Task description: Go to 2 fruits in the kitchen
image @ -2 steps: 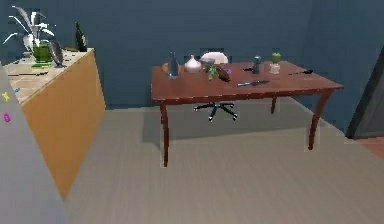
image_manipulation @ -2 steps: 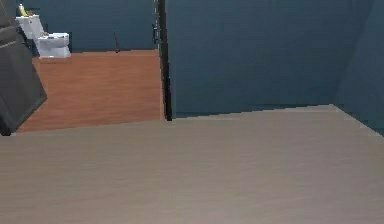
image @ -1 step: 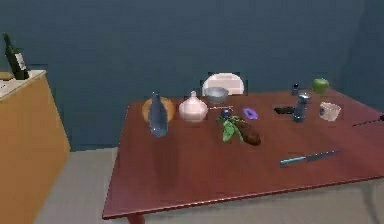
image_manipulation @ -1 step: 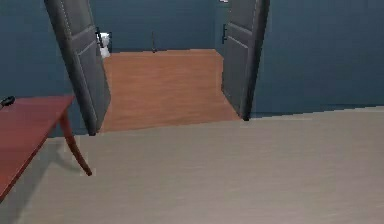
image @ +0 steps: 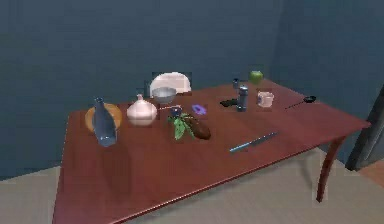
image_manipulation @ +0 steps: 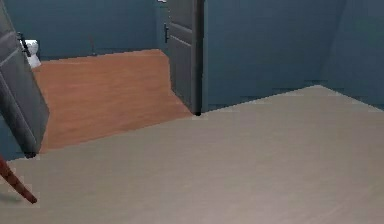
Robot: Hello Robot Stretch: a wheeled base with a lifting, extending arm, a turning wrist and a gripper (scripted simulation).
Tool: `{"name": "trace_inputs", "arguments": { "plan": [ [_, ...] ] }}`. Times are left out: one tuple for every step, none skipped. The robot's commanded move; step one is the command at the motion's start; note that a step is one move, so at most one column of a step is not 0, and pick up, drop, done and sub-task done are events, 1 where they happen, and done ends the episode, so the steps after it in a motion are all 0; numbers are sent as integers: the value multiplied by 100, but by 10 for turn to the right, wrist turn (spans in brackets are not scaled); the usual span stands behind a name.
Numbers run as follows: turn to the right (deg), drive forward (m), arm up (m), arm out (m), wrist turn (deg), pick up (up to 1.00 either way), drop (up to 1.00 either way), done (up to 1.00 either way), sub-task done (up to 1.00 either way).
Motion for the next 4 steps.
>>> {"name": "trace_inputs", "arguments": {
  "plan": [
    [0, 0, 0, 0, 0, 0, 0, 0, 100],
    [450, 0, 0, 0, 0, 0, 0, 0, 0],
    [90, 0, 0, 0, 0, 0, 0, 0, 0],
    [0, 100, 0, 0, 0, 0, 0, 0, 0]
  ]
}}
